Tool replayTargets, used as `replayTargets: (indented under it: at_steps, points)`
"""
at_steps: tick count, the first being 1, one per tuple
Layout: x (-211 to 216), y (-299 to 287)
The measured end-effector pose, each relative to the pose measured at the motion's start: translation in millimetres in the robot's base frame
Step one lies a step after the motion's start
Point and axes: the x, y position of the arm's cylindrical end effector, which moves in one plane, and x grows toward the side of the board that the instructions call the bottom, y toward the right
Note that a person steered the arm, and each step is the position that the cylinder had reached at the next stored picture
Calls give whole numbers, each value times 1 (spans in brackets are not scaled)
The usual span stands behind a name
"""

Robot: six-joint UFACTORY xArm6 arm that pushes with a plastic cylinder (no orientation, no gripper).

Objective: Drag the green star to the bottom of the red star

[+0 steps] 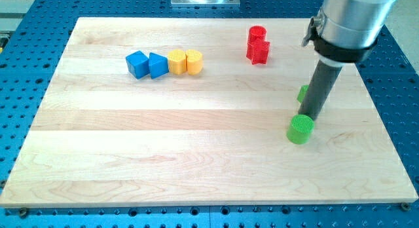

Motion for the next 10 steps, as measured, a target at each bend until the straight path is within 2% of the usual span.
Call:
replayTargets:
  at_steps: [1, 2, 3, 5, 7, 8, 10]
  points:
    - [-26, 30]
    - [-14, 41]
    - [-30, 76]
    - [-91, 32]
    - [-97, 4]
    - [-97, 43]
    - [-65, 21]
